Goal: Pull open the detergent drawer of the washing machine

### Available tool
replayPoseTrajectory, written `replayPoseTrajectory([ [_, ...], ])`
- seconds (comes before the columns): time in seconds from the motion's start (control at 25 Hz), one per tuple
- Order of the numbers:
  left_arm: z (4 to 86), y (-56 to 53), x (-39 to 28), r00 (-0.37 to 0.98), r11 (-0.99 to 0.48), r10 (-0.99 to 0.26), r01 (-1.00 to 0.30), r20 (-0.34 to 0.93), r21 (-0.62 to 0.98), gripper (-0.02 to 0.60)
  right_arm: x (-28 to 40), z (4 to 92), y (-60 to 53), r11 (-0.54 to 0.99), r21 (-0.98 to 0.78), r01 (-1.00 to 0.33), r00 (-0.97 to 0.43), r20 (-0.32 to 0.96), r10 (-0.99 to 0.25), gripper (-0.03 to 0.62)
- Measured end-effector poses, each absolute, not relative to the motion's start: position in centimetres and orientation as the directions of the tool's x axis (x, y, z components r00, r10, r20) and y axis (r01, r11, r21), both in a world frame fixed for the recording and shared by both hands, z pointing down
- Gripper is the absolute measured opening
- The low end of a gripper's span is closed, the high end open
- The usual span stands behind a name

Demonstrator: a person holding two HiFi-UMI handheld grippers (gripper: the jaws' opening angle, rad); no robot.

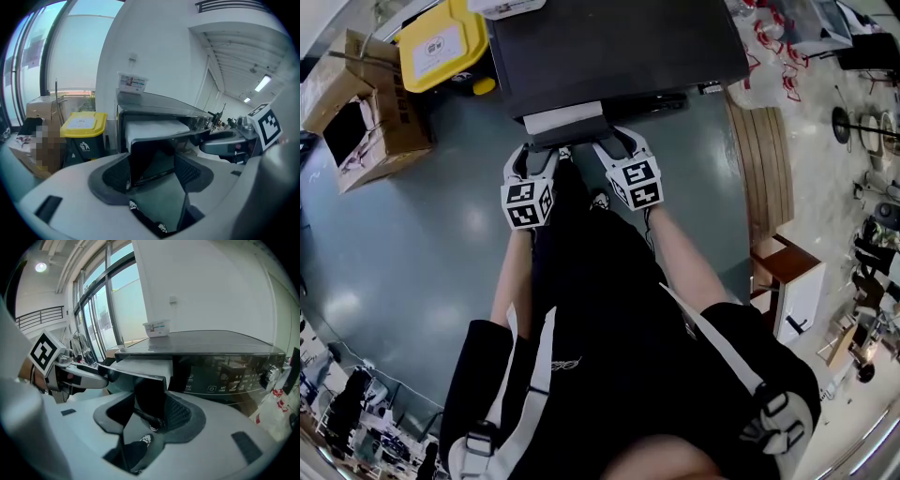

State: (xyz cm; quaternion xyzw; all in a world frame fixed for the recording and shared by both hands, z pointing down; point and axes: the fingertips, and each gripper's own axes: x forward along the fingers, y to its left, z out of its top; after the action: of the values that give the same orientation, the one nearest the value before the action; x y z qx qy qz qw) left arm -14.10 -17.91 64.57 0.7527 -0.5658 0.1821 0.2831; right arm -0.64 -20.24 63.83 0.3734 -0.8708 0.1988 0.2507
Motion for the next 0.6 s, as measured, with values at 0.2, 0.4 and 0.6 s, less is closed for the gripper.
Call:
replayPoseTrajectory([
  [0.2, 64.3, -17.4, -14.0, 0.293, -0.198, -0.754, -0.955, 0.587, 0.223, 0.296, -0.5, 63.4, -19.8, 0.636, -0.154, -0.756, -0.591, 0.577, -0.563, 0.201],
  [0.4, 64.3, -16.8, -13.7, 0.298, -0.198, -0.757, -0.953, 0.581, 0.23, 0.296, -0.2, 63.5, -19.1, 0.632, -0.155, -0.76, -0.588, 0.577, -0.567, 0.201],
  [0.6, 63.9, -16.4, -13.8, 0.3, -0.2, -0.759, -0.952, 0.577, 0.231, 0.296, -0.3, 63.4, -18.7, 0.63, -0.152, -0.761, -0.586, 0.578, -0.568, 0.201],
])
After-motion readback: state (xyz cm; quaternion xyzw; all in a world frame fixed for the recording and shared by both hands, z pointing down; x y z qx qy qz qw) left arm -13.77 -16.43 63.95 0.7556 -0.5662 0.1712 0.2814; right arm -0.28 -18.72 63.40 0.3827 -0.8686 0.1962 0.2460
